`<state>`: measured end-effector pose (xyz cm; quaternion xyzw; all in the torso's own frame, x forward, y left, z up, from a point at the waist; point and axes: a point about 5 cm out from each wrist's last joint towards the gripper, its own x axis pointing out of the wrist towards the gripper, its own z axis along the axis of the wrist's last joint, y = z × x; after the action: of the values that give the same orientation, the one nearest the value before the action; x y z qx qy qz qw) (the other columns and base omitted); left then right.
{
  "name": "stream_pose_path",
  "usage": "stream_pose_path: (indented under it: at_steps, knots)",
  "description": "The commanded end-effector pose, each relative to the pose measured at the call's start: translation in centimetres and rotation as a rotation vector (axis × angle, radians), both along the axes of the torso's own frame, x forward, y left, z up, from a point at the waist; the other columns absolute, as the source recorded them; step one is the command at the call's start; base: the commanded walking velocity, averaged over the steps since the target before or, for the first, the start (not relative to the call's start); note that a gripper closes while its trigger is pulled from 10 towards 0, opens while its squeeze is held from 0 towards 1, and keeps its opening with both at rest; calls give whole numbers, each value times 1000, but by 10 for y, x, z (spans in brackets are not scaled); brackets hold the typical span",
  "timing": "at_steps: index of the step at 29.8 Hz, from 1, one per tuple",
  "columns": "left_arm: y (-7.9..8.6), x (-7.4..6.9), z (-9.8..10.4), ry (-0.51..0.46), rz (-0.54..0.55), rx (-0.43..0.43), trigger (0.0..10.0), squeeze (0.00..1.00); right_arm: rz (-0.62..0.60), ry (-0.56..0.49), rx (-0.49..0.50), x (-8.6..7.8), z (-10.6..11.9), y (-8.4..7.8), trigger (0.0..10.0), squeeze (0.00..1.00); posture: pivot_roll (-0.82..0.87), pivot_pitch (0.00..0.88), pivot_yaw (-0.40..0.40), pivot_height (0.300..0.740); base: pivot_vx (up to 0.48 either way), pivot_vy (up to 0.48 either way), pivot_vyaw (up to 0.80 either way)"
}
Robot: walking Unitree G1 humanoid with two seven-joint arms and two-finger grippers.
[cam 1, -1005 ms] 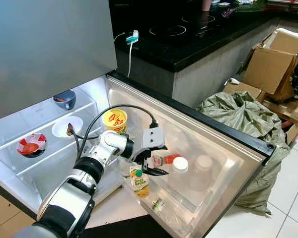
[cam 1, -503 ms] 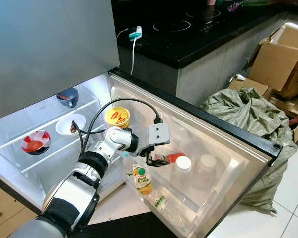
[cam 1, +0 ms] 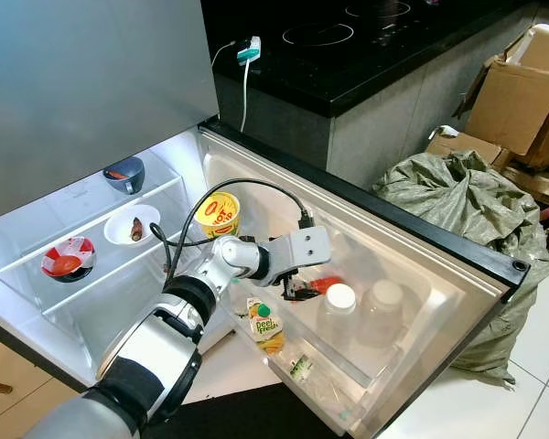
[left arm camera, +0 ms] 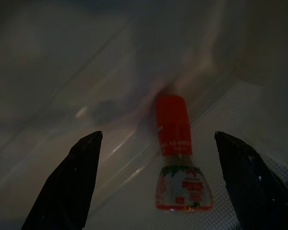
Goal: Restocking fridge
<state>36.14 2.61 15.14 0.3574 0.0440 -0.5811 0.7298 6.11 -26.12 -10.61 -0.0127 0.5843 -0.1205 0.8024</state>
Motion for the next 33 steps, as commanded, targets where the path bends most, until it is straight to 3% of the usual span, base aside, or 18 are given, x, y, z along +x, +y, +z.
stream_pose_path:
  at_steps: [1,10,17,33]
  knots:
    - [-2,0,-4,5,13,29,10000,0,-12,5,7,-4,-2,4,10000,0,-248,133,112,740,0,0,0]
    - [-17,-9,-16,-15,-30,110,10000,0,-17,-1,-1,-6,-1,1,10000,0,-263,139,123,740,0,0,0]
    - [-23,-11,-18,-26,-29,115,10000,0,-18,-3,1,-7,-2,3,10000,0,-267,149,129,740,0,0,0]
    - [-29,-15,-26,-59,-46,177,10000,0,-28,-4,5,-10,-2,5,10000,0,-270,168,139,740,0,0,0]
